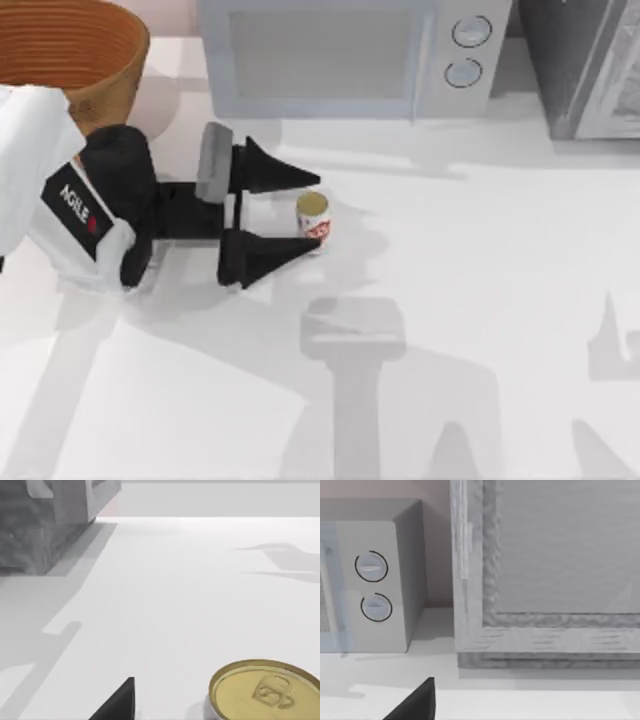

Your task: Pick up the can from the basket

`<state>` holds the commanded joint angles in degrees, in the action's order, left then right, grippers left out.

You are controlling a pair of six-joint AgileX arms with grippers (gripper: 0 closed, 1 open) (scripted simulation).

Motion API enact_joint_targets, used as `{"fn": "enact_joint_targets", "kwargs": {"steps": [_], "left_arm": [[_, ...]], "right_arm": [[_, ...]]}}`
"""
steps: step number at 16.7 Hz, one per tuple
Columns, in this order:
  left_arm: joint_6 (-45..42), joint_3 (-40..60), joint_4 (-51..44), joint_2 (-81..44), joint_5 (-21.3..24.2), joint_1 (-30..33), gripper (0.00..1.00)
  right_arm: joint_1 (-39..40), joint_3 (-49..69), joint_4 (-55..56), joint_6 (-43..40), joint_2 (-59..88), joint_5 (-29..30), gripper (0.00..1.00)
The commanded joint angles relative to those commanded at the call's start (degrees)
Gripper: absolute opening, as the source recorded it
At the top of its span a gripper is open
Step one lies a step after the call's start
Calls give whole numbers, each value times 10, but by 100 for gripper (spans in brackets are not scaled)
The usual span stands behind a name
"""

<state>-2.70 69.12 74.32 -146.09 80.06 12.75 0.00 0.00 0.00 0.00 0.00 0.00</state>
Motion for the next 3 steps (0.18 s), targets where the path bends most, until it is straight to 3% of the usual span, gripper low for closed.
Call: {"fn": "enact_joint_targets", "kwargs": {"steps": [3], "left_arm": [[0, 0, 0, 0, 0, 0, 100]], "right_arm": [[0, 0, 0, 0, 0, 0, 100]]}}
